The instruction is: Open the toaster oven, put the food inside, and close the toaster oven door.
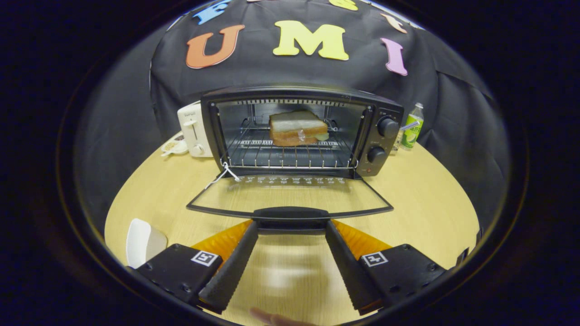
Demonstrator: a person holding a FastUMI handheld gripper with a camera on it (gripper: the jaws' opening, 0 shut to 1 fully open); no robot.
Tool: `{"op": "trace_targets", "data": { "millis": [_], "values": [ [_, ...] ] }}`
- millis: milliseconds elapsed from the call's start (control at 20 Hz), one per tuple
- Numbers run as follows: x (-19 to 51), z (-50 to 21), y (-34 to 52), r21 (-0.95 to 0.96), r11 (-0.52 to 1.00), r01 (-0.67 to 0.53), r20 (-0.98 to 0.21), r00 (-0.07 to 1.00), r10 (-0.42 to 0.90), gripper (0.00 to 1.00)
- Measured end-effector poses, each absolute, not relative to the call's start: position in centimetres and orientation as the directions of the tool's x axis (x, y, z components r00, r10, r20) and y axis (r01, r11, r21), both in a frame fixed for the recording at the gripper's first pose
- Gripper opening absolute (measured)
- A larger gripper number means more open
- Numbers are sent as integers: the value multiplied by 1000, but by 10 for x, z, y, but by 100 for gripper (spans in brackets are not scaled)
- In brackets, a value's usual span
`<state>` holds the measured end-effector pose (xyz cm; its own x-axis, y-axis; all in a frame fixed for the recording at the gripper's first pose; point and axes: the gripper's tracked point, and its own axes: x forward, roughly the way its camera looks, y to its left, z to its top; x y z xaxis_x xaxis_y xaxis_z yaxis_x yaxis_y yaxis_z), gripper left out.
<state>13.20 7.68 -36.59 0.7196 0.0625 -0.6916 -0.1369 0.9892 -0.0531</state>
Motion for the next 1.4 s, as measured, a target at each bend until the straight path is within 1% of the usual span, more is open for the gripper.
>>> {"op": "trace_targets", "data": {
  "millis": [150, 350, 500, 600, 850, 950, 1100, 1300, 1400],
  "values": [
    [137, -352, 79, -50, 990, -131, -665, 744, 64, 99],
    [152, -326, 84, -111, 984, -143, -571, 819, 54, 99],
    [160, -314, 86, -141, 981, -137, -515, 856, 45, 98],
    [168, -303, 88, -126, 983, -133, -465, 883, 60, 98],
    [198, -281, 94, -5, 991, -132, -347, 930, 122, 97],
    [209, -276, 95, -27, 990, -139, -317, 940, 123, 97],
    [217, -272, 96, -57, 988, -141, -299, 947, 118, 98],
    [203, -263, 96, 0, 988, -152, -315, 938, 144, 98],
    [195, -247, 85, -4, 991, -137, -300, 945, 129, 97]
  ]
}}
